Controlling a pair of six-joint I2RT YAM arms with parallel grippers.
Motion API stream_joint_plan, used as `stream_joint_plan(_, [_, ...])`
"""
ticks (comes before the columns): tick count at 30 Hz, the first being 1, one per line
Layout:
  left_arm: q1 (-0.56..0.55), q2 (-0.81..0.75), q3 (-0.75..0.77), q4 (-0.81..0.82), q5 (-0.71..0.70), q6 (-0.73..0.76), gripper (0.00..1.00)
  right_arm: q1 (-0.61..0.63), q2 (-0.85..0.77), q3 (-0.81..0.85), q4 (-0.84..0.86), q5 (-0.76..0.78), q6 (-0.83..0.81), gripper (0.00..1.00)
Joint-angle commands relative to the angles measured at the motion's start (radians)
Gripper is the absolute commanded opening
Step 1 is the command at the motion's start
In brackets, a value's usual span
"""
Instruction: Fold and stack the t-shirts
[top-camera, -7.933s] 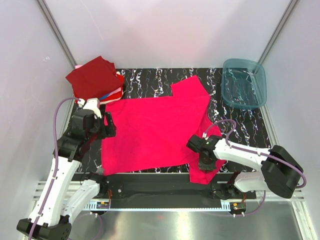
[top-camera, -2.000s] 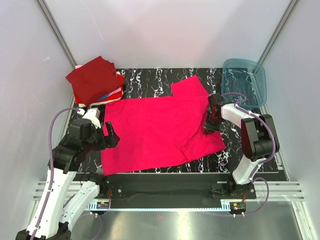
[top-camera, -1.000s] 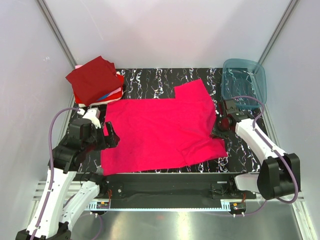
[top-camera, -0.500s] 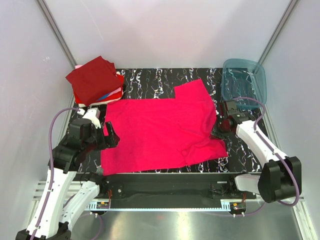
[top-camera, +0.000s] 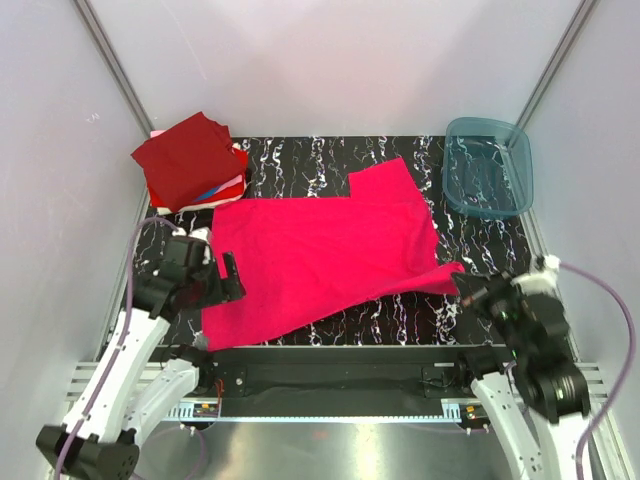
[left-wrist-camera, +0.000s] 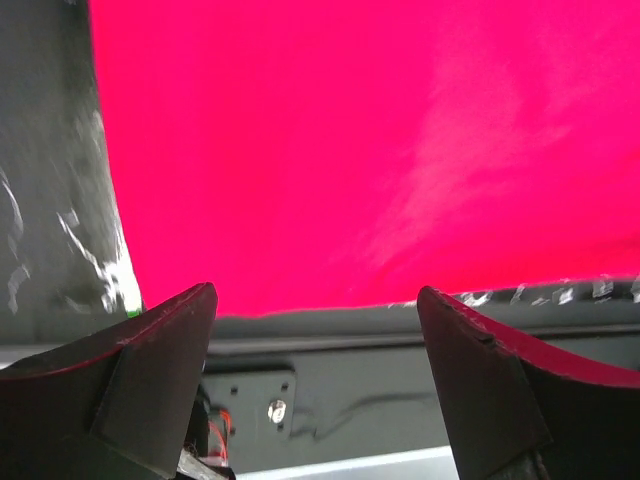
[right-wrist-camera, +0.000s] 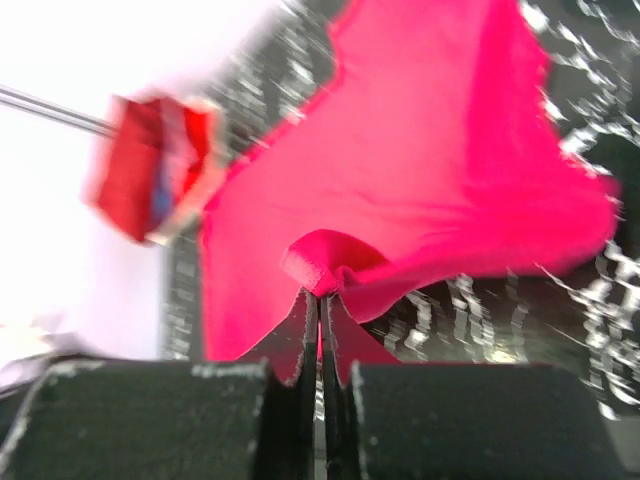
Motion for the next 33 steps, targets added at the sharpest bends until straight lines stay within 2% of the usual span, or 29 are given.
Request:
stream_joint_plan(1, [-0.052,0.017,-0.053,-0.029,-0.028,-0.110,0.88,0.001,-0.177,-0.081,-0.053,0.025,0.101,0.00])
stream_joint_plan(5, [-0.163,-0.008,-0.076,-0.082,-0.129,-0.236,0.87,0.001,-0.251,-0.139,-0.101,-0.030,0.137,0.00])
stream_joint_plan(8, [-0.238,-0.023,-0.128,-0.092,-0.163,-0.328,0.81,0.001,-0.288,-0.127,-0.185,-0.002,0.162,0.00])
stream_joint_plan(9, [-0.263,-0.005,-0.137,-0.092,-0.166,-0.351,0.79,-0.001,-0.288,-0.080,-0.224,0.116,0.188,0.00])
stream_joint_plan(11, [-0.335,0.018,-0.159,-0.090,-0.182,-0.423,0.73,0.001,-0.286,-0.036,-0.275,0.222,0.209,0.00])
stream_joint_plan(12, [-0.358,0.037,-0.171,-0.089,-0.210,-0.473,0.73,0.001,-0.283,-0.001,-0.273,0.309,0.216,0.00])
stream_joint_plan(13, [-0.396,0.044,-0.179,-0.086,-0.221,-0.496,0.73,-0.001,-0.279,0.001,-0.255,0.322,0.249,0.00])
stream_joint_plan(15, [-0.413,0.052,-0.217,-0.043,-0.215,-0.541,0.74,0.001,-0.247,-0.004,-0.212,0.307,0.266,0.00])
stream_joint_plan(18, [-0.427,0.040,-0.275,0.034,-0.195,-0.576,0.74,0.001,-0.113,0.053,-0.193,0.338,0.277,0.00])
stream_joint_plan(19, [-0.430,0.037,-0.283,0.040,-0.198,-0.582,0.74,0.001,-0.048,0.076,-0.205,0.365,0.265,0.00])
stream_joint_plan(20, [-0.431,0.034,-0.287,0.042,-0.202,-0.584,0.74,0.001,-0.024,0.126,-0.224,0.449,0.250,0.00])
stream_joint_plan(22, [-0.433,0.028,-0.294,0.037,-0.212,-0.581,0.74,0.001,0.013,0.157,-0.232,0.506,0.217,0.00])
stream_joint_plan(26, [-0.438,0.031,-0.294,0.037,-0.204,-0.578,0.73,0.001,-0.012,0.134,-0.203,0.525,0.184,0.00])
stream_joint_plan(30, [-0.474,0.041,-0.291,0.033,-0.204,-0.590,0.67,0.001,-0.006,0.116,-0.212,0.560,0.161,0.00])
stream_joint_plan(33, [-0.552,0.080,-0.294,0.039,-0.203,-0.621,0.66,0.001,0.008,0.105,-0.198,0.549,0.156,0.00])
